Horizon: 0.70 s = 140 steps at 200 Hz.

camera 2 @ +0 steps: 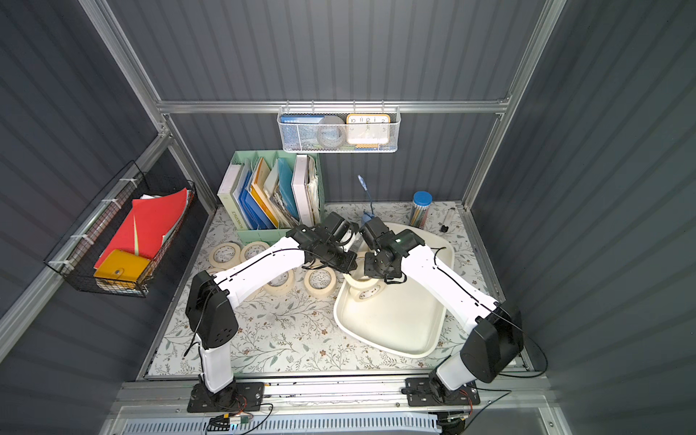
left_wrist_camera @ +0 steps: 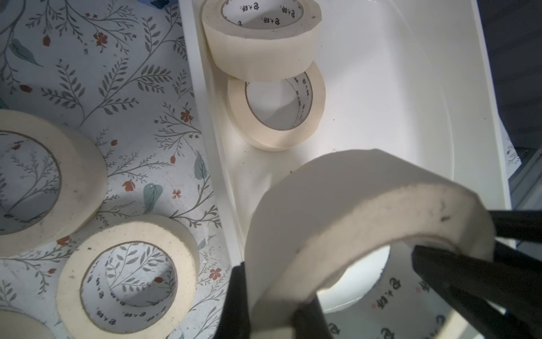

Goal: Take out the art tape in the storage box
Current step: Pick up the art tape from the storage box.

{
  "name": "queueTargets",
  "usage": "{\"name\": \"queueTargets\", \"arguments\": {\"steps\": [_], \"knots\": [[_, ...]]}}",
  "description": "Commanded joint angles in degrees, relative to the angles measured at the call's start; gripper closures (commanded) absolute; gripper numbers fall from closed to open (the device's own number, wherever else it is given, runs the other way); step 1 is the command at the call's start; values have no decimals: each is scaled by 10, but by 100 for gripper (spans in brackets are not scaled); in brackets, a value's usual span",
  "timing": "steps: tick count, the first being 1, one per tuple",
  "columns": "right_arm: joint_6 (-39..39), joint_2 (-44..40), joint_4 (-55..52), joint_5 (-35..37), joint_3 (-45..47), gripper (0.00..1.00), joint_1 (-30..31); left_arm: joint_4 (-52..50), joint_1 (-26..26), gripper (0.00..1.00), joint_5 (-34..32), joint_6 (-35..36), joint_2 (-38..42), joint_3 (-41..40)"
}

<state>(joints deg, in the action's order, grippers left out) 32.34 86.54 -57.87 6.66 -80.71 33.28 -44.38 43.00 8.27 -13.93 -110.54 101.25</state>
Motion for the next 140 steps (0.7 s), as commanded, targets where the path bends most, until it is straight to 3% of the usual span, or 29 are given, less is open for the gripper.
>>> {"name": "queueTargets", "arguments": {"steps": [1, 42, 57, 97, 140], "knots": [[-16, -10, 16, -26, -2, 95, 4, 13, -4, 99, 17, 19, 7, 17], [-19, -27, 20, -8, -24, 49, 4, 10, -5, 100, -8, 11, 27, -1], [-20, -42, 19, 12, -32, 40, 3, 3, -14, 100, -6, 5, 36, -10], [-28, -78, 15, 52, -44, 36, -7, 19, -49, 100, -15, -21, 93, -71], [-35, -87, 18, 52, -29, 36, -32, 31, -112, 100, -90, -96, 213, -191]]}}
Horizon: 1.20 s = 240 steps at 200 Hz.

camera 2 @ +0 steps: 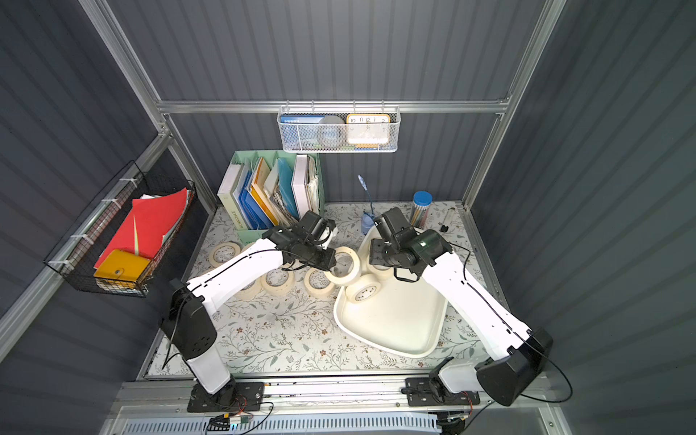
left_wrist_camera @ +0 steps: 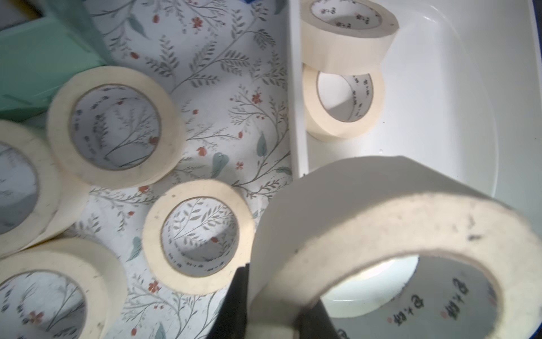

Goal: Take out the art tape in the storage box
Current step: Pick up the art tape from the storage box, then place the art tape at the center of the board.

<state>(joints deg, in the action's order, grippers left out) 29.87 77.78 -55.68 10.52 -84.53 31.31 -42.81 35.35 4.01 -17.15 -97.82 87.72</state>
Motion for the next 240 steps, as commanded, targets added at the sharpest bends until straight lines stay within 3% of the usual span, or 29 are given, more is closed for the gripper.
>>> {"name": "queueTargets", "arguments": {"steps": [1, 33, 72, 97, 123, 156, 240], "knots": [[-11, 1, -3, 13, 10, 36, -14, 16, -38, 100, -50, -66, 91, -59], [-20, 7, 9, -5, 31, 36, -30, 24, -97, 100, -158, -162, 235, -222], [-30, 15, 36, -30, 57, 36, -44, 55, -224, 100, -184, -284, 388, -445], [-34, 16, 53, -45, 73, 36, -49, 70, -271, 100, -199, -351, 457, -538], [-41, 15, 58, -55, 85, 36, -60, 49, -309, 100, -236, -427, 496, -596], [-43, 2, 83, -80, 114, 36, -77, 62, -351, 100, -238, -492, 555, -668], [-36, -18, 106, -118, 180, 36, -86, 112, -464, 100, -225, -458, 476, -682]]}}
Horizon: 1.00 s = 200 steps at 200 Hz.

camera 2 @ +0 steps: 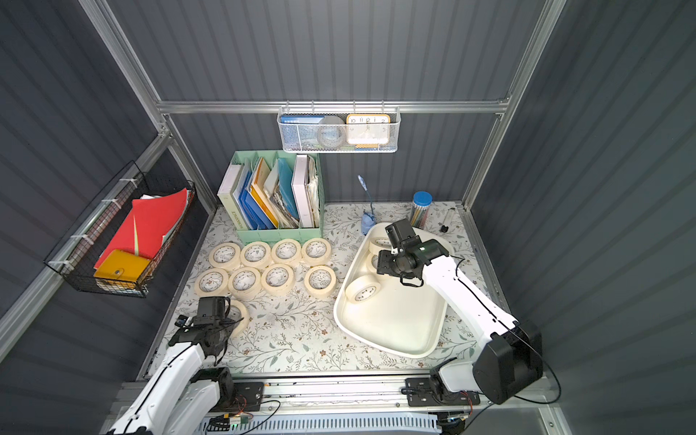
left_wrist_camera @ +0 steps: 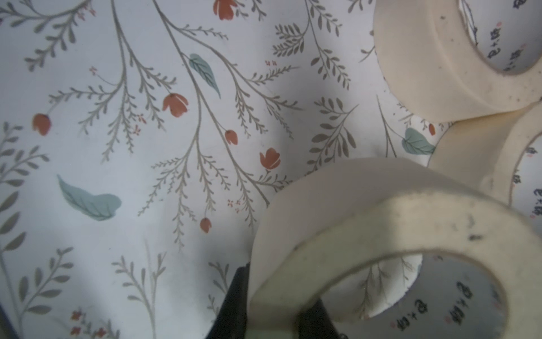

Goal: Take out the art tape in the storage box
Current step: Place the art tape at the center of the board.

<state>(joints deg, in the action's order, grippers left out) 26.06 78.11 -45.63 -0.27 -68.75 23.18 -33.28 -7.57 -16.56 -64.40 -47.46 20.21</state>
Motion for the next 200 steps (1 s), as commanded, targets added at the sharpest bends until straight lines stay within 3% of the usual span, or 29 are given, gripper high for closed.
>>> {"name": "queueTargets", "arguments": {"steps": [1, 30, 72, 84, 98, 121, 157, 171, 200], "knots": [[2, -21, 6, -10, 23, 36, -5, 17, -37, 100, -18, 14, -29, -6], [1, -30, 17, -17, 46, 37, -15, 10, -70, 100, 12, 29, -38, -6], [-10, -25, 13, -23, 39, 37, -21, -57, -71, 100, 37, 35, 26, 5], [-11, -22, 16, -25, 39, 37, -21, -73, -71, 84, 36, 40, 40, 9], [-10, -18, 18, -33, 39, 37, -22, -80, -71, 58, 34, 41, 48, 9], [-12, -13, 14, -44, 37, 37, -22, -77, -71, 30, 35, 44, 45, 10], [-19, -16, -6, -40, 45, 37, -22, -79, -71, 16, 36, 73, 47, 33], [-22, -16, -18, -45, 55, 37, -22, -65, -70, 9, 24, 147, 50, 57], [-23, -15, -36, -61, 86, 36, -19, -74, -69, 5, 43, 208, 24, 129]]}}
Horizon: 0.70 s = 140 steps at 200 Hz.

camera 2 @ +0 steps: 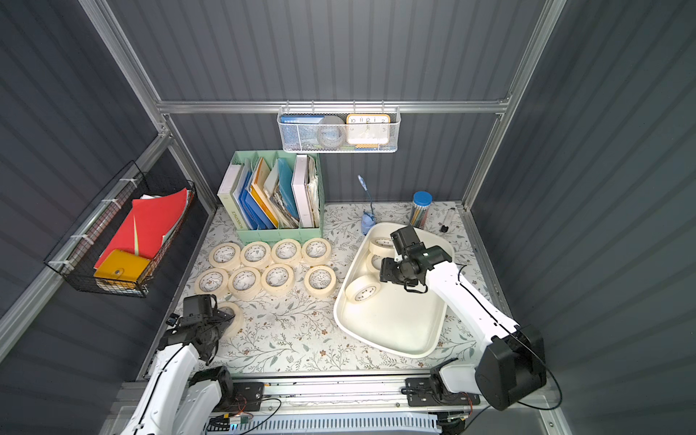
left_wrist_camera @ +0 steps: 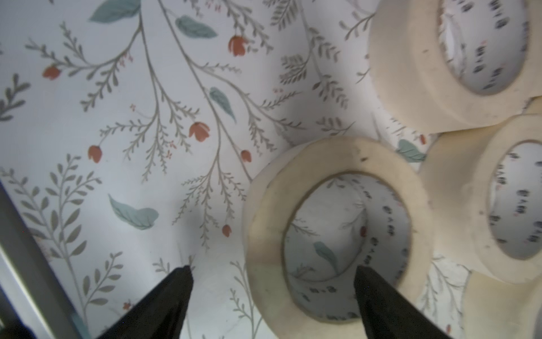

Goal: Take out the art tape in the storage box
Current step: Place the art tape at the center of the board, then pick up the art tape from the storage box.

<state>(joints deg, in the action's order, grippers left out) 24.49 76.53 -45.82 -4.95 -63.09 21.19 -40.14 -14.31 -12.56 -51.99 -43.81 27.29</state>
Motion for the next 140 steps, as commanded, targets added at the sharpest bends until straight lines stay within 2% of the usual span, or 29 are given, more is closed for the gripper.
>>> {"name": "queueTargets", "arguments": {"steps": [1, 22, 52, 83, 108, 140], "knots": [[-7, 1, -33, -14, 32, 36, 0, -5, -1, 5, 4, 85, -14, 59], [9, 6, -6, -20, 65, 36, 5, 6, 27, 1, 7, 96, -23, 88], [32, 34, 74, -23, 95, 35, 19, 20, 147, 0, -78, 89, -56, 119], [61, 57, 187, -21, 131, 34, 26, 56, 229, 0, -121, 92, -116, 136], [78, 73, 286, 4, 168, 31, 31, 94, 261, 0, -128, 102, -156, 148], [84, 80, 377, 35, 205, 31, 48, 116, 272, 0, -111, 113, -195, 169]]}}
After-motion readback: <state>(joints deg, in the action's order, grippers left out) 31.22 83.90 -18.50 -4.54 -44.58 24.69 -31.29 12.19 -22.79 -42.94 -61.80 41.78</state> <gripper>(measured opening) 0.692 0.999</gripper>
